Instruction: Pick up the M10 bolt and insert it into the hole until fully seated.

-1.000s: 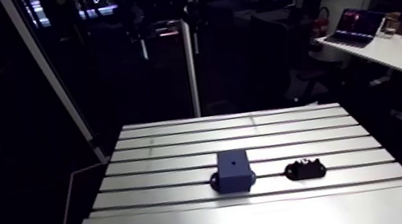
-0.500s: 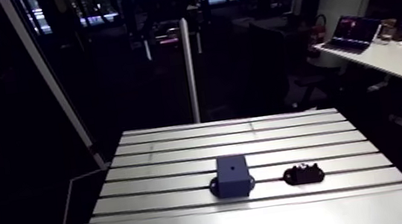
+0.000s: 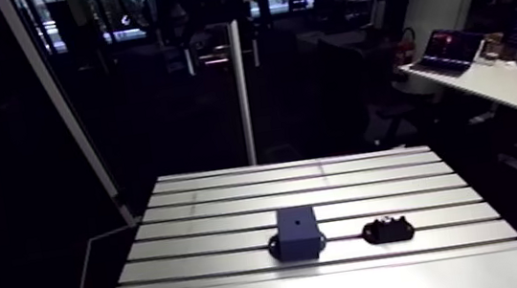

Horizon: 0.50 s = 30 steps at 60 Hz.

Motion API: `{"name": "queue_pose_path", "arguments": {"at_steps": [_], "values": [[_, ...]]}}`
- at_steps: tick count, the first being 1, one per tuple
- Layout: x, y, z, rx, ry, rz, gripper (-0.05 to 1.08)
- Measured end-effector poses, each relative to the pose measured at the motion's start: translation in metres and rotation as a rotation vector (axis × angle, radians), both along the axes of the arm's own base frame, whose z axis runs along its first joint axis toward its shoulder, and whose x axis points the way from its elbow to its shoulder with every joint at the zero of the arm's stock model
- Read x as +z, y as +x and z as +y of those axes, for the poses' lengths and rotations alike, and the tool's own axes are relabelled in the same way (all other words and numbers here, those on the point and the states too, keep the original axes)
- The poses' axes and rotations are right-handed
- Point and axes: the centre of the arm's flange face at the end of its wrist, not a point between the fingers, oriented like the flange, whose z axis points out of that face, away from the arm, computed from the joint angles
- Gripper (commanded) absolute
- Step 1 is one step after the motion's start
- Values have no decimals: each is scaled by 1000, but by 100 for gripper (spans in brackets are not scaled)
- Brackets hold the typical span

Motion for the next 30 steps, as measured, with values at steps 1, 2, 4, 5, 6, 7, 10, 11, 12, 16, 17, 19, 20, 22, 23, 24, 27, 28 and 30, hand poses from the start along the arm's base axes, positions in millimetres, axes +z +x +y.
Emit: {"name": "queue_pose_path", "arguments": {"at_steps": [1, 2, 4, 5, 6, 7, 10, 11, 12, 16, 17, 19, 20, 22, 23, 24, 27, 28, 30], "values": [[1, 0, 0, 1, 0, 1, 0], [1, 1, 1, 1, 0, 2, 0], [3, 2, 2, 2, 0, 3, 0], [4, 2, 2, 3, 0, 4, 0], [4, 3, 3, 3, -1, 5, 0], [5, 3, 3, 4, -1, 6, 0], [7, 4, 6, 5, -1, 8, 0], [8, 5, 6, 5, -1, 9, 0], [8, 5, 7, 5, -1, 9, 0], [11, 6, 11, 4, -1, 9, 0], [11, 7, 12, 3, -1, 9, 0], [12, 7, 14, 2, -1, 8, 0], [12, 8, 15, 2, -1, 7, 0], [13, 8, 17, 1, -1, 7, 0], [14, 8, 19, 1, -1, 7, 0], [14, 9, 20, 0, -1, 7, 0], [15, 9, 23, -1, -1, 8, 0], [16, 9, 24, -1, -1, 8, 0], [17, 10, 27, -2, -1, 9, 0]]}}
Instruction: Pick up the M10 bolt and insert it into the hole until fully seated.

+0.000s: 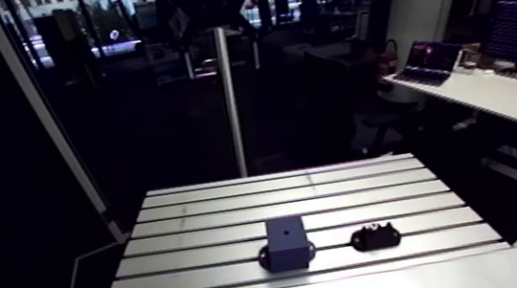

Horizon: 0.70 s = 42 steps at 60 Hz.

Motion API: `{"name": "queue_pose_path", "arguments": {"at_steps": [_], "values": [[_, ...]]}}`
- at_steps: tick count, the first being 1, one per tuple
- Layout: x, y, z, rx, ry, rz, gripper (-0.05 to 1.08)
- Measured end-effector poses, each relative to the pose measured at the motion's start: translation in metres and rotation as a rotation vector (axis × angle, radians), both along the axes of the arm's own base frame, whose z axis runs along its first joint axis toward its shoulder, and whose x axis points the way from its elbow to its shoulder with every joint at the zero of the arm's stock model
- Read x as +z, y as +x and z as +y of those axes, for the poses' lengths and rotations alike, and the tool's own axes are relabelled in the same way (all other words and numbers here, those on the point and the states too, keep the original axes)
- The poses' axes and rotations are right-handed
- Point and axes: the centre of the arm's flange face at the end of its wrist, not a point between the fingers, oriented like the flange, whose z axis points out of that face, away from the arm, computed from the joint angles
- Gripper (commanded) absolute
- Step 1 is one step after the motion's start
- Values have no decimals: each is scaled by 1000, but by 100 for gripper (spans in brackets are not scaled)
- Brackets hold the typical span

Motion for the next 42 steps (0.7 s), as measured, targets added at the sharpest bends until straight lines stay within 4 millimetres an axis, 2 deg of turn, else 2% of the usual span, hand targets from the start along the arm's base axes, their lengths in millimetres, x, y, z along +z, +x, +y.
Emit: {"name": "queue_pose_path", "arguments": {"at_steps": [15, 30, 42], "values": [[8, 2, 21, -9, 12, 11, 0], [11, 3, 29, -9, 23, 18, 0], [5, 4, 36, -14, 25, 13, 0]]}}
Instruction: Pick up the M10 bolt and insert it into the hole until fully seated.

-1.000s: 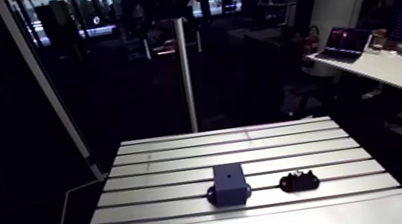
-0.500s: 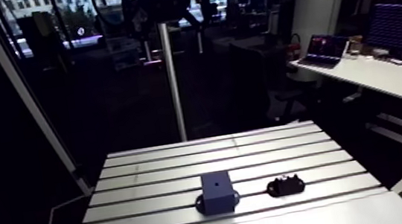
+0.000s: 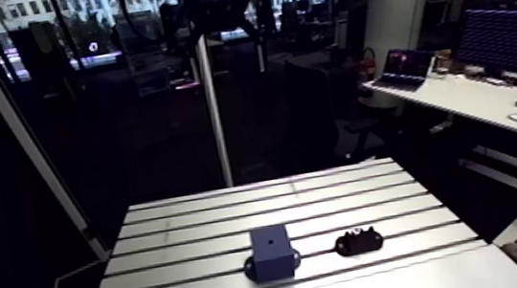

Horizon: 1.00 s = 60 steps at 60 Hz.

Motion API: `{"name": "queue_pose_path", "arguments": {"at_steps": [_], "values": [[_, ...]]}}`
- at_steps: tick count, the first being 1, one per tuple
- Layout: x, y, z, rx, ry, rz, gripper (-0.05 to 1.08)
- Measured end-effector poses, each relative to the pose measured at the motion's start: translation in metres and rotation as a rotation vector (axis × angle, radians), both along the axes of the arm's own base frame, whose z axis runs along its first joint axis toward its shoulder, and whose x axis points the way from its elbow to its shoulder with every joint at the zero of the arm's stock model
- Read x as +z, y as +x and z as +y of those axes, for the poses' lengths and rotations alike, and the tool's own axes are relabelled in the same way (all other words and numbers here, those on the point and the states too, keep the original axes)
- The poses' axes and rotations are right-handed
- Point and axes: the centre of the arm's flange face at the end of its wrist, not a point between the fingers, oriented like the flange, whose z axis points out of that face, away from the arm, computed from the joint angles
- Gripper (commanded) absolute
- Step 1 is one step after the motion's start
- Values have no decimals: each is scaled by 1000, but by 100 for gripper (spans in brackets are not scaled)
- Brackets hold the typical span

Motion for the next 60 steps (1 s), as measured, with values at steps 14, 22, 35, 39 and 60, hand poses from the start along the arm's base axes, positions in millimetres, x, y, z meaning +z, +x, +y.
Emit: {"name": "queue_pose_path", "arguments": {"at_steps": [14, 22, 35, 39, 60], "values": [[-15, 3, 30, -19, -1, -5, 0], [-25, 6, 53, -37, 0, 3, 0], [-53, 12, 76, -45, -3, -6, 0], [-63, 13, 82, -42, -2, -2, 0], [-108, 21, 106, -18, -2, -2, 0]]}}
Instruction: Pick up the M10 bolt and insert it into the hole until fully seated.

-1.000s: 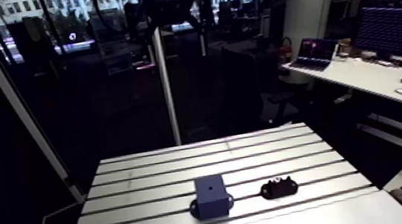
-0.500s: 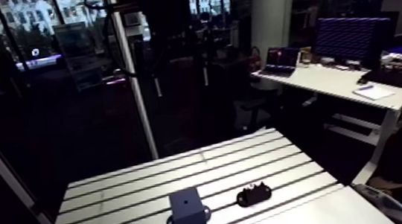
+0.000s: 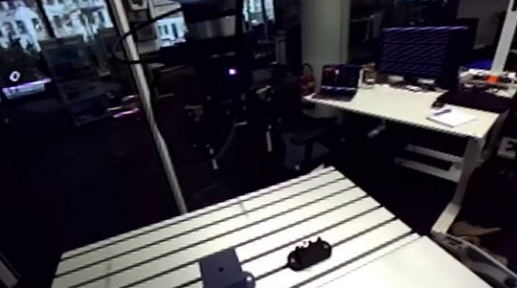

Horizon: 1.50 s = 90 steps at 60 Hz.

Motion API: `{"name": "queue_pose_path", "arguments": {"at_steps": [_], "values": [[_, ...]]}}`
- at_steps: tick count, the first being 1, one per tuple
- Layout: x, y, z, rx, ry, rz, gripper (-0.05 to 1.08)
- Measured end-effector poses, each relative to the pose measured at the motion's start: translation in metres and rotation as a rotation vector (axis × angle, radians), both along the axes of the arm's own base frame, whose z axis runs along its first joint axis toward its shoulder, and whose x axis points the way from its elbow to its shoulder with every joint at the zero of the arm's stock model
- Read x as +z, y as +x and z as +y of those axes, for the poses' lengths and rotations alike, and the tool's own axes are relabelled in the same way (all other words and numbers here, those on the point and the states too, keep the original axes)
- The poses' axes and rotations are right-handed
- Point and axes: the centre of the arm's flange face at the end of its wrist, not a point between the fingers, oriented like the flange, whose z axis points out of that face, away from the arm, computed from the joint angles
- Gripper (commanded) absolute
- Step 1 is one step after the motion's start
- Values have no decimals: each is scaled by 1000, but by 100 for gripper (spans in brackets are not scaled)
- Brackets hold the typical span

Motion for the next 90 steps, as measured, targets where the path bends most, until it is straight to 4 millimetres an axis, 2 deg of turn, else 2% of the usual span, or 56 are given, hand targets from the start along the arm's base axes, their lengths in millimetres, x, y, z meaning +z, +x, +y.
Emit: {"name": "queue_pose_path", "arguments": {"at_steps": [12, 27, 42, 70, 81, 85, 90], "values": [[-28, 9, 24, 4, -2, 5, 0], [-47, 17, 44, -16, -8, 4, 0], [-65, 22, 53, -25, 0, 21, 0], [-111, 28, 71, -54, 7, 38, 1], [-127, 32, 83, -54, -11, 36, 11], [-133, 33, 89, -60, -27, 37, 25], [-140, 35, 95, -71, -50, 38, 32]]}}
